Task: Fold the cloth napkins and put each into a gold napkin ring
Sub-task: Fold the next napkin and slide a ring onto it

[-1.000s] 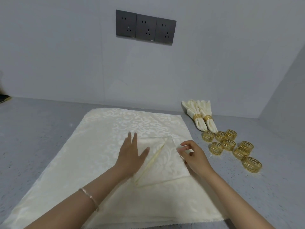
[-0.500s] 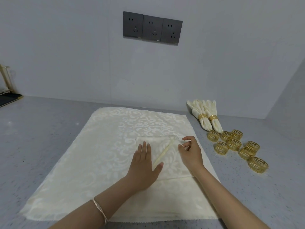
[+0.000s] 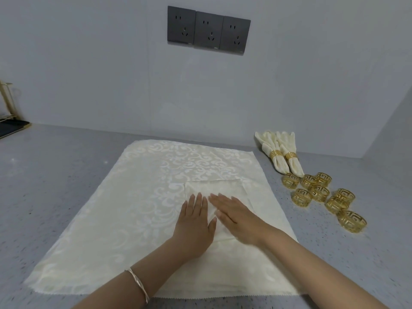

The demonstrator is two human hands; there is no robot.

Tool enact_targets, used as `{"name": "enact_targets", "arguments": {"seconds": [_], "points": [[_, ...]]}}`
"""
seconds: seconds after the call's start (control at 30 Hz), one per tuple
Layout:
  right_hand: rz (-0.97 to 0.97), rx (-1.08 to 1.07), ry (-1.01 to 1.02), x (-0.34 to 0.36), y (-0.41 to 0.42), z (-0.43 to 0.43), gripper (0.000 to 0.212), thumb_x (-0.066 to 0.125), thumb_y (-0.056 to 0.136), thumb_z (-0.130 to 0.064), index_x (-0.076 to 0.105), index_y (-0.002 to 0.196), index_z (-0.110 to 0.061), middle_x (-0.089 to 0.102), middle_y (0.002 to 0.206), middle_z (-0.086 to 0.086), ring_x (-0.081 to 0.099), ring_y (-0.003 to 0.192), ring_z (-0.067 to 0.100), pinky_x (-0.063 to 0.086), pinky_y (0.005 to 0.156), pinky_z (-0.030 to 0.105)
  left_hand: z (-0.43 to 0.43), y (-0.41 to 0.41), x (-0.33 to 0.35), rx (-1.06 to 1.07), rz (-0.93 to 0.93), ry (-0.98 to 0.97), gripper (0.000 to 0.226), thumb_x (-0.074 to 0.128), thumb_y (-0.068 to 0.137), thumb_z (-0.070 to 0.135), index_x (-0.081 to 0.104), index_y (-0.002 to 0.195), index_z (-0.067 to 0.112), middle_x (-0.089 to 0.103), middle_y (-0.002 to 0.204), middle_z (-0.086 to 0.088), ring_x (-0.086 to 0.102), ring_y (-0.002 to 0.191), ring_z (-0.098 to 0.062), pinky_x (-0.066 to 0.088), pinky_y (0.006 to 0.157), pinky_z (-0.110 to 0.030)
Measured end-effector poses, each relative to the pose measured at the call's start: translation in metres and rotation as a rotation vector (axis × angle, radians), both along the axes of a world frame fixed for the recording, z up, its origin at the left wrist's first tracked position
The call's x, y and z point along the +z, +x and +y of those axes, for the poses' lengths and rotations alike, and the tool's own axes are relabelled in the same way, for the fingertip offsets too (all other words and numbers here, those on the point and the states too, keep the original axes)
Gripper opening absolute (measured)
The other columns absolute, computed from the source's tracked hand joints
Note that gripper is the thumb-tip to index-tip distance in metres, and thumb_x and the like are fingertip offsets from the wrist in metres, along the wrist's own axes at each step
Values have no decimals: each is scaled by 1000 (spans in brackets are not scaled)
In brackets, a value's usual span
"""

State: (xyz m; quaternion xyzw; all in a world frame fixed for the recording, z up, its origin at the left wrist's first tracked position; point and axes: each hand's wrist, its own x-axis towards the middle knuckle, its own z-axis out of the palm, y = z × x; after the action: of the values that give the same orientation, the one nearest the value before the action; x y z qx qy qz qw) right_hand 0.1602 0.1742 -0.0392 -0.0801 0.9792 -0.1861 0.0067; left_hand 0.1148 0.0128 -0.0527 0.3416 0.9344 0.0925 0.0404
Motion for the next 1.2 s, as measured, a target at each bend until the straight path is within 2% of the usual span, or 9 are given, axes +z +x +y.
{"name": "enact_targets", "arguments": {"seconds": [0.1,0.23,0.47,0.57,0.7,0.8,0.93,1.07,1.2], "points": [[-62,-33,103,-3,-7,9,51,18,103,-39,7,152,-27,0,158,-16,-8,142,-4,-11,114,19,0,-2,-4,-13,19,28,60,4,101,45,-11,151,15,-19,159,-4,-21,145,-20,-18,113,-32],[-94,-143,159,-5,-23,34,53,14,103,-41,0,152,-25,-4,159,-12,-9,143,-1,-12,113,20,-2,-3,-7,-71,31,86,92,-25,67,57,-8,152,27,-14,160,5,-20,145,-15,-19,114,-31],[-114,-210,66,0,-34,58,56,16,102,-45,3,152,-26,-3,159,-12,-7,144,1,-8,115,21,-4,-3,-9,-88,36,104,93,-25,65,61,-5,152,33,-10,160,7,-15,146,-16,-14,117,-33],[65,-206,-66,18,-16,50,57,26,99,-49,15,151,-28,8,157,-17,0,143,-3,-3,115,19,-5,-4,-10,-91,50,104,96,-30,65,65,-5,151,34,-9,160,7,-14,147,-16,-15,116,-32],[189,-26,-7,40,31,34,56,40,88,-65,48,135,-35,43,140,-24,37,128,-7,26,107,15,-5,-5,-9,-99,45,92,90,-22,68,60,-5,152,34,-9,160,7,-13,147,-16,-14,116,-32],[111,69,210,34,50,40,60,48,83,-67,50,133,-35,45,138,-24,38,126,-6,24,105,12,-6,-5,-8,-93,43,70,64,-5,92,56,-6,152,33,-9,160,6,-14,147,-16,-13,118,-33],[131,49,257,22,51,59,51,54,82,-44,54,131,-30,50,136,-18,43,127,1,24,103,14,-7,-4,-7,-94,35,80,53,14,103,44,-7,150,37,-8,160,6,-13,147,-16,-12,119,-33],[139,-30,-79,17,41,69,28,69,82,-23,67,110,-29,64,112,-20,57,107,1,43,97,24,-8,-6,-6,-118,-2,111,50,17,103,40,-6,148,44,-6,161,6,-12,147,-16,-12,118,-33],[110,-139,-347,15,27,71,19,65,85,-39,71,89,-22,67,89,-11,59,90,7,44,87,27,-9,-5,-4,-111,-78,149,53,9,96,57,2,148,48,-3,161,7,-13,147,-14,-10,119,-35]]}}
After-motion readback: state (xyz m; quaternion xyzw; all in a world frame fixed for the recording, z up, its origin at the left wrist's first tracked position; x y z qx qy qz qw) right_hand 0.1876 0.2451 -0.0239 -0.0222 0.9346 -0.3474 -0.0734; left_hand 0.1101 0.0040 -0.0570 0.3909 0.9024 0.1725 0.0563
